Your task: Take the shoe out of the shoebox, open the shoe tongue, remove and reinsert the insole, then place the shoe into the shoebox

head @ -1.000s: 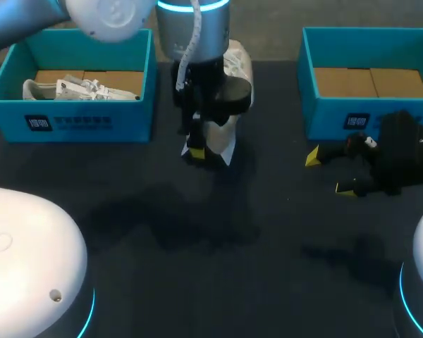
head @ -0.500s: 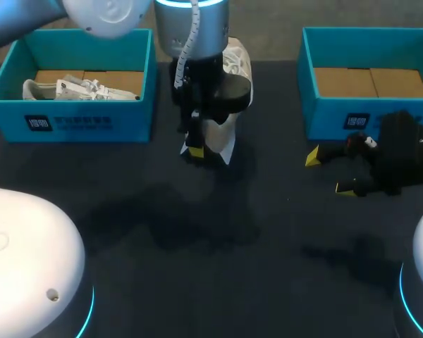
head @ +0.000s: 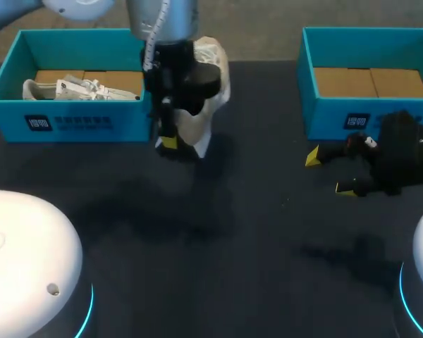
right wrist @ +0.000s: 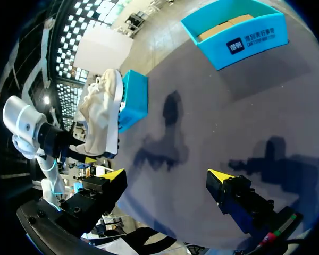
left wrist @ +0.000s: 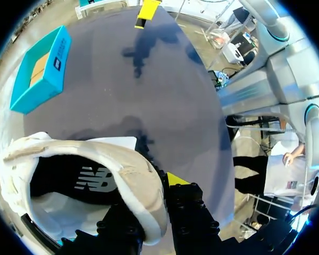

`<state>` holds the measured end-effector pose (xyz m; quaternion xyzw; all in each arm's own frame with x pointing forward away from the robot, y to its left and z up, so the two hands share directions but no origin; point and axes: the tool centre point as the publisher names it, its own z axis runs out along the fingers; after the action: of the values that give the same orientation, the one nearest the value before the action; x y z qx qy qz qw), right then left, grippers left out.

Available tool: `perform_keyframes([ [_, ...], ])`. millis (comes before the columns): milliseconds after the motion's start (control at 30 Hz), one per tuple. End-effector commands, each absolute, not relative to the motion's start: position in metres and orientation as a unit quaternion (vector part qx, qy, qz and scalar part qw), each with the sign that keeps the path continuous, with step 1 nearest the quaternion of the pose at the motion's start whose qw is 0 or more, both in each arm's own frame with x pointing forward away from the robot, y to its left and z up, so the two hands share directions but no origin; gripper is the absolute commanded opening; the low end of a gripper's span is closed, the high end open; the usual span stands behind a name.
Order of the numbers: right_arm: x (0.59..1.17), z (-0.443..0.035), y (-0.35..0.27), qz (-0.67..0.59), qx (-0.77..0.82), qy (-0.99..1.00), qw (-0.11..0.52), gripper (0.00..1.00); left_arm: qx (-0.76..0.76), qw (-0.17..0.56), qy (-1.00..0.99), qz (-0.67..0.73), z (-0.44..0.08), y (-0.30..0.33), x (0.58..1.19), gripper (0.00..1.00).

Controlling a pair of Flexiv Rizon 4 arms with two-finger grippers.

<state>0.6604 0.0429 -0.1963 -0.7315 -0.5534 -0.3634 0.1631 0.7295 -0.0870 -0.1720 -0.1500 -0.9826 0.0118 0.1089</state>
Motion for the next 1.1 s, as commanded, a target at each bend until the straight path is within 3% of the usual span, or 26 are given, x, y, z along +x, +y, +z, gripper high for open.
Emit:
perform_keyframes([
  [33, 0.659, -0.197, 0.044, -0.363, -0.733, -0.553, 0.161, 1.0, -0.147, 0.112, -0.983, 0.022, -0.171, -0.057, 0.738, 0.0],
  [633, 0.659, -0.197, 0.044, -0.363, -0.733, -0.553, 0.161, 1.0, -0.106, 0.127, -0.986, 0.018, -0.161, 0.104, 0.796, 0.0],
  [1100, 0.659, -0.197, 0.044, -0.363, -0.733, -0.553, 0.161, 1.0, -0.111, 0.131, -0.985, -0.003, -0.167, 0.201, 0.88, 0.0],
])
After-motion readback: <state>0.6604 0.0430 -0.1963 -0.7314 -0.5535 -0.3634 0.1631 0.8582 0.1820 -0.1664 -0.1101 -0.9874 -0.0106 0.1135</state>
